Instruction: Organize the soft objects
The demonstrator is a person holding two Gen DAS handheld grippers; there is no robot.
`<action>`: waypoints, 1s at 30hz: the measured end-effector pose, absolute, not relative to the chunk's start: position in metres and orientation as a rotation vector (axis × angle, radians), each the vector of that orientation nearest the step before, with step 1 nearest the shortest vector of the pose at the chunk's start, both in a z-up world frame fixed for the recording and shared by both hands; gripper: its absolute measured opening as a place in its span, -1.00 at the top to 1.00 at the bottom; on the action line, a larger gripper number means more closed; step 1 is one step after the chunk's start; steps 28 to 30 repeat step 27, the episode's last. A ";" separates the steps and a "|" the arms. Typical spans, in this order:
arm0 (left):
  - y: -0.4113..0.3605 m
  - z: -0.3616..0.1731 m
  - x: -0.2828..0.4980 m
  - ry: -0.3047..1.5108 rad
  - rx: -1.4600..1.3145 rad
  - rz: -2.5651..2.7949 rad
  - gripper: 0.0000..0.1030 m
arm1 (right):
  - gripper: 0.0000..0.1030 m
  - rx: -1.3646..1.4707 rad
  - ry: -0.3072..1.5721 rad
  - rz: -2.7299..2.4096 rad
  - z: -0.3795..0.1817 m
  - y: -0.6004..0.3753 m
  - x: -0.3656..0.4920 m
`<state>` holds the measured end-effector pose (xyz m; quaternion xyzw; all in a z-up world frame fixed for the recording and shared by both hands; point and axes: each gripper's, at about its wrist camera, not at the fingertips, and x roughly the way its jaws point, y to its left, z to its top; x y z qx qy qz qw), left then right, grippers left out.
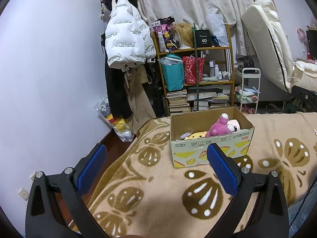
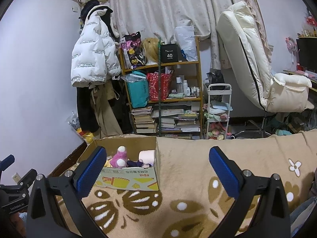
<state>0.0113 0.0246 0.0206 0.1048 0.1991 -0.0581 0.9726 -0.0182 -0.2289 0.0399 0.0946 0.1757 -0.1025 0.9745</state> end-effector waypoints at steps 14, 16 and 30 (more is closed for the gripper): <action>0.024 0.019 0.012 0.402 0.216 -0.119 -0.94 | -1.00 0.188 0.354 -0.205 0.041 -0.229 -0.018; 0.024 0.018 0.011 0.406 0.216 -0.120 -0.94 | -1.00 0.189 0.355 -0.205 0.040 -0.229 -0.018; 0.022 0.016 0.010 0.409 0.218 -0.117 -0.94 | -1.00 0.189 0.359 -0.204 0.040 -0.229 -0.018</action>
